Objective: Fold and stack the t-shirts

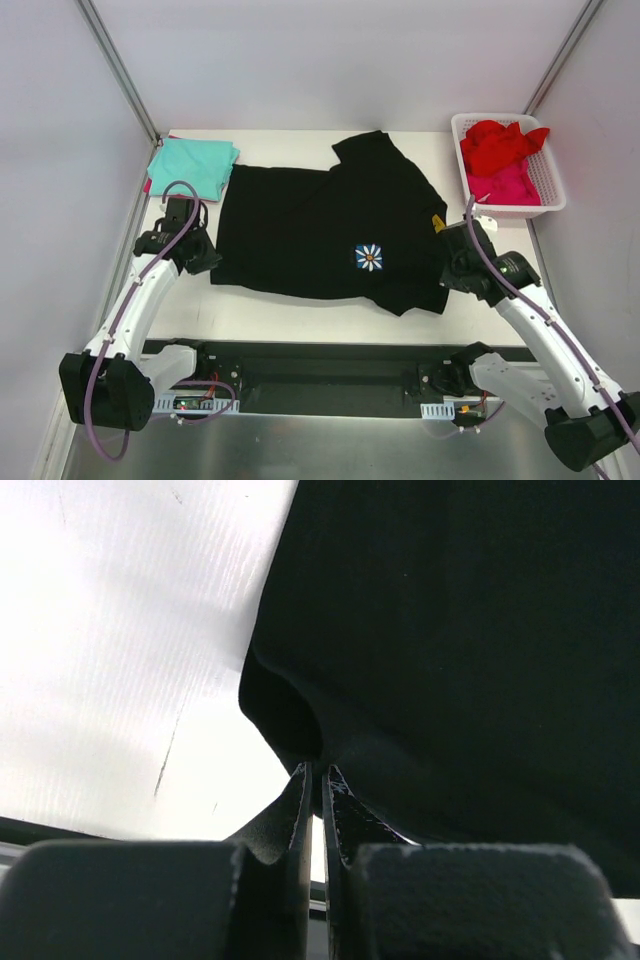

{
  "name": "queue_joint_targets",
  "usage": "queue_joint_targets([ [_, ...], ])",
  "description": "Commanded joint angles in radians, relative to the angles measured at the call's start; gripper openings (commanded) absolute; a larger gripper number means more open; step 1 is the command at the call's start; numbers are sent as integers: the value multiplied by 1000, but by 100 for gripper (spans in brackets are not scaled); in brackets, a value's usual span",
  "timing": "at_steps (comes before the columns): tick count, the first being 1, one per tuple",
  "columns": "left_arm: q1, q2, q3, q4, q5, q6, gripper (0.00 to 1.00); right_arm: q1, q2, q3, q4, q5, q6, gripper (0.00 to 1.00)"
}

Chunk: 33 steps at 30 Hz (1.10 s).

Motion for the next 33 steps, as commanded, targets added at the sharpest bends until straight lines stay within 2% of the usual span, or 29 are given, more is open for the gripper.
queue_joint_targets([
  [1,-6,8,-24,24,-35,1,0,-62,-1,4,45,-11,-75,1],
  [19,22,43,-27,39,-55,27,0,-242,57,-27,119,-84,-193,1],
  [27,63,89,22,41,-38,55,0,-320,117,18,151,-126,-235,1],
  [33,63,161,78,50,-17,50,0,-327,203,71,179,-147,-226,1],
])
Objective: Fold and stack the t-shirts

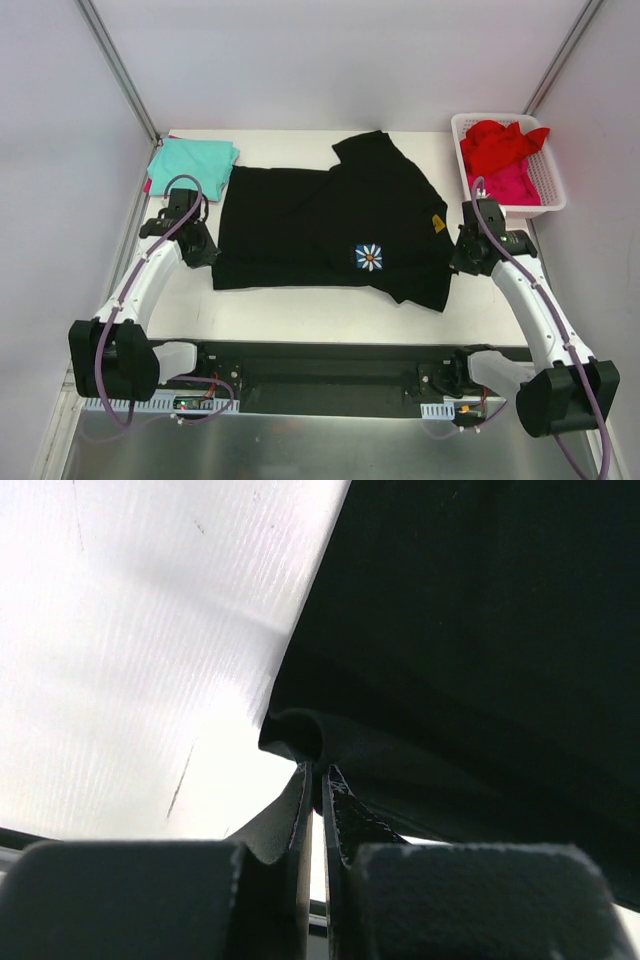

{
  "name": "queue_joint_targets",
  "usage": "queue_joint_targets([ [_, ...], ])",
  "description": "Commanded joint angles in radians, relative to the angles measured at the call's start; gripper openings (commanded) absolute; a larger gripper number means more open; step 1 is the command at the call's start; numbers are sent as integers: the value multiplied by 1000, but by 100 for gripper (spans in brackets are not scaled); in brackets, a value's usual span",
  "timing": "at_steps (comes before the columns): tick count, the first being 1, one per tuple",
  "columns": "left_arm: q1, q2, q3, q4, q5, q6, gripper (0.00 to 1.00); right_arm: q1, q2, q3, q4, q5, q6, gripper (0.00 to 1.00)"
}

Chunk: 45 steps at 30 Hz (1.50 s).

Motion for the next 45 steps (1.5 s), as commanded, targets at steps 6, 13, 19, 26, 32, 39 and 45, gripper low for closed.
queue_joint_targets([
  [6,13,102,112,14,-6,29,0,-13,135,138,61,-11,-17,1],
  [13,15,177,139,36,2,34,0,-13,209,189,76,-22,-17,1],
  [19,13,243,187,48,8,38,0,-13,247,214,88,-23,-20,1],
  [26,15,323,267,49,19,41,0,-13,310,240,103,-32,-14,1],
  [32,13,383,301,53,20,41,0,-14,351,287,102,-34,-14,1],
  [39,15,427,319,59,17,40,0,-13,416,329,103,-40,-8,1],
  [45,15,455,328,63,17,35,0,-13,434,344,107,-34,-7,1],
])
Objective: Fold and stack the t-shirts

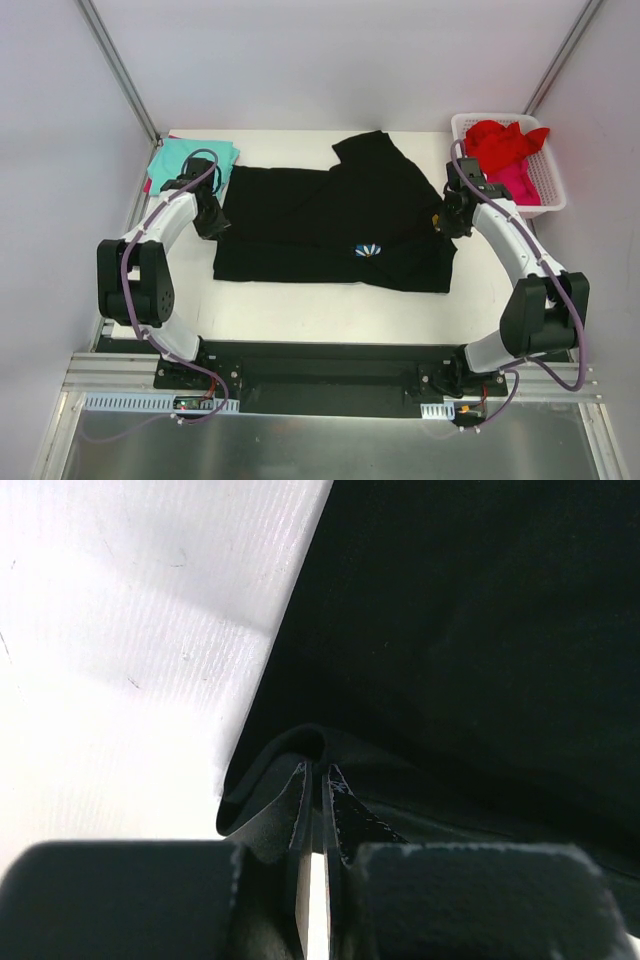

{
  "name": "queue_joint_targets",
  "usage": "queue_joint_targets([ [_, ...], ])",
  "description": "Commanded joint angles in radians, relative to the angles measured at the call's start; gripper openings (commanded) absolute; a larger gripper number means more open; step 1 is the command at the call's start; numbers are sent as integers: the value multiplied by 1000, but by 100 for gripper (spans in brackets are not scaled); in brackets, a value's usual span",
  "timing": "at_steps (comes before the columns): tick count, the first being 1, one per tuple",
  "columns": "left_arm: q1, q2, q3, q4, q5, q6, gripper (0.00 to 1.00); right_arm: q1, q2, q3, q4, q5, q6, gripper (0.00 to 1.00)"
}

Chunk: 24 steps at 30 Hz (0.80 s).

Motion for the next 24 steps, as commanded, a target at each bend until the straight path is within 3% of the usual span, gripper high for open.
queue_joint_targets([
  [1,13,17,43,3,-4,13,0,-7,6,52,7,10,-4,1],
  [24,38,85,103,4,-10,15,0,-73,86,107,15,-26,-4,1],
])
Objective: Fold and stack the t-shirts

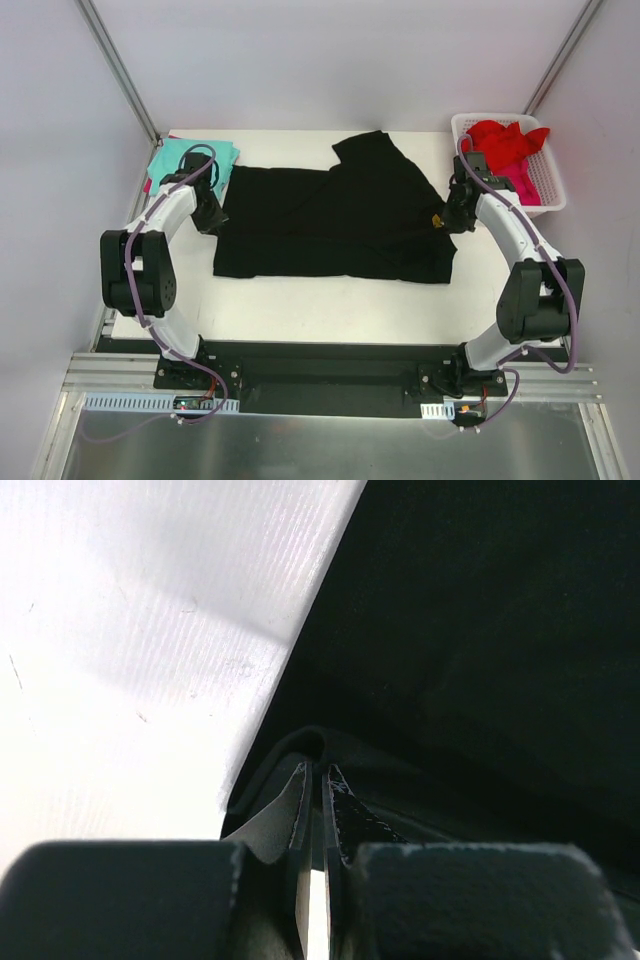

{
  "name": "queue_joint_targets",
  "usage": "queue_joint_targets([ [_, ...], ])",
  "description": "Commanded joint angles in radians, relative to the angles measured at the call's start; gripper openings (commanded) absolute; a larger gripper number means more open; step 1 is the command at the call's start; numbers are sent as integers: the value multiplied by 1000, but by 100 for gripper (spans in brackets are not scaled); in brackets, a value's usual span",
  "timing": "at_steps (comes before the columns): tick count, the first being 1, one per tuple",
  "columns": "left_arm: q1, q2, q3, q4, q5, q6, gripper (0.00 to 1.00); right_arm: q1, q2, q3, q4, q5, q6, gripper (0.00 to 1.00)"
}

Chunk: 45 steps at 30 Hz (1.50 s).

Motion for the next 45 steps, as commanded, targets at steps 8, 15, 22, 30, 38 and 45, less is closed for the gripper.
queue_joint_targets([
  [8,12,60,78,-4,14,10,0,-11,55,108,-5,-6,-6,1],
  [15,12,92,88,-2,25,9,0,-9,89,117,1,-23,-7,1],
  [22,9,108,91,8,48,10,0,-11,101,123,3,-27,-7,1],
  [30,-31,33,122,8,-44,13,99,0,55,115,17,-47,-29,32],
  [38,-166,-141,-22,-10,-5,-19,99,21,-80,7,0,-121,10,41],
  [45,-197,-202,-175,-5,-36,-62,99,21,-204,-191,30,-130,54,40],
])
